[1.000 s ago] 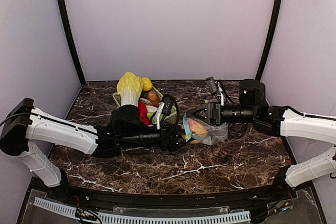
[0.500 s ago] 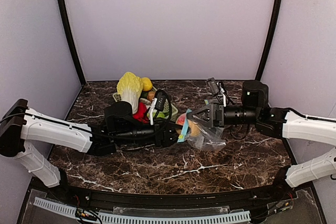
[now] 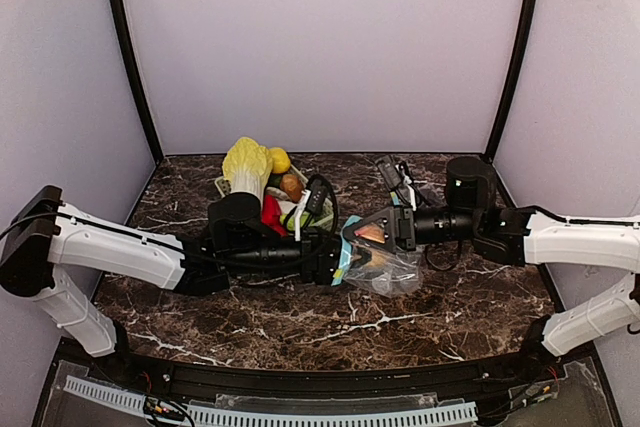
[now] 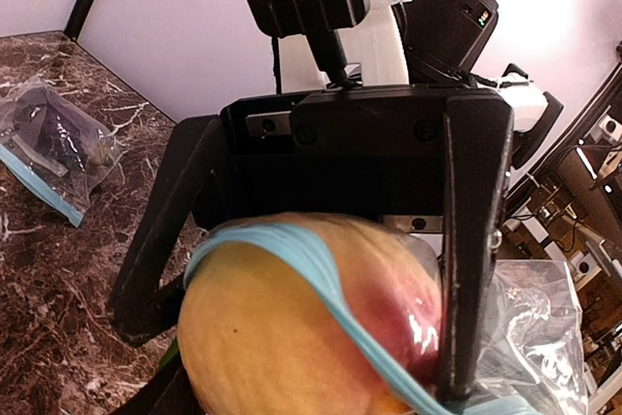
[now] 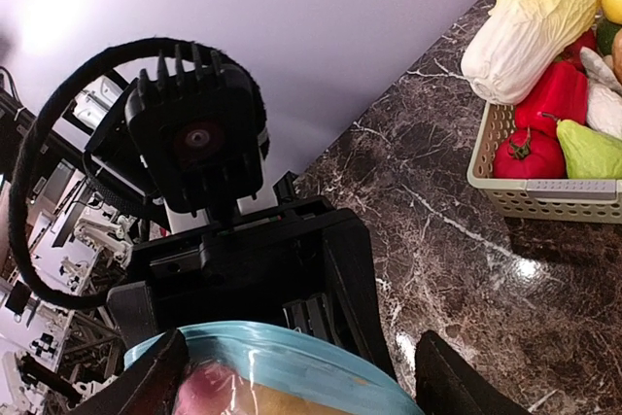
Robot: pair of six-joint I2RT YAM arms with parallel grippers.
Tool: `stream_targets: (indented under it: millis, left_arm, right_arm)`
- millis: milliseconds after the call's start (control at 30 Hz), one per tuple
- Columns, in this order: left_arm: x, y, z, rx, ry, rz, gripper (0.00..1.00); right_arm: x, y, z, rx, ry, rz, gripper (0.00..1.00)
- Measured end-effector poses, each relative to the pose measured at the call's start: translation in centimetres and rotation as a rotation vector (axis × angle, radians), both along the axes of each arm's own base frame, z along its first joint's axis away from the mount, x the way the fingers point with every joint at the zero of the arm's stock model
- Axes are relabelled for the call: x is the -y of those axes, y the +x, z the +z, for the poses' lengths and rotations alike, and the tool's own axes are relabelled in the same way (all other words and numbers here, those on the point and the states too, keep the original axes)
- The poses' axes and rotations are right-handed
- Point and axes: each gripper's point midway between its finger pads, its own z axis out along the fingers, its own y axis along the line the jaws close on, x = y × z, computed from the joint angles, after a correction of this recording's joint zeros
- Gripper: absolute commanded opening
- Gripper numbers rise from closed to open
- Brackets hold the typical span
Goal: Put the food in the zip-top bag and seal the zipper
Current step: Place the fake fruit in the zipper food storage bag.
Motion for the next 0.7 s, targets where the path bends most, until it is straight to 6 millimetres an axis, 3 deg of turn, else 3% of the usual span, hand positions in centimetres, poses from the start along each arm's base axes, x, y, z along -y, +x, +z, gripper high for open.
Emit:
stream_targets:
  millis: [67, 233, 367, 600, 700]
  left_arm:
    - [-0.1, 0.0, 0.2, 0.006, -0.002, 0.003, 0.62]
    - [-0.3, -0.1, 0.8, 0.011, -0.011, 0.004, 0.76]
    - [-1.0, 0.1, 1.6, 0.022, -0.021, 0.026, 0.95]
    - [-4.5, 0.5, 6.4, 0.063, -0.093, 0.104, 0.99]
    - [-5.8, -0.1, 7.4, 0.065, -0.102, 0.115, 0.99]
  right_arm:
    - [-0.1, -0.1, 0.2, 0.006, 0.007, 0.003, 0.57]
    - [0.0, -0.1, 0.8, 0.026, 0.019, -0.014, 0.54]
    - [0.3, 0.1, 1.0, 0.028, 0.017, -0.042, 0.53]
    - [2.1, 1.2, -0.7, -0.008, -0.017, -0.119, 0.52]
    - [2.4, 1.5, -0.8, -0.015, -0.02, -0.129, 0.52]
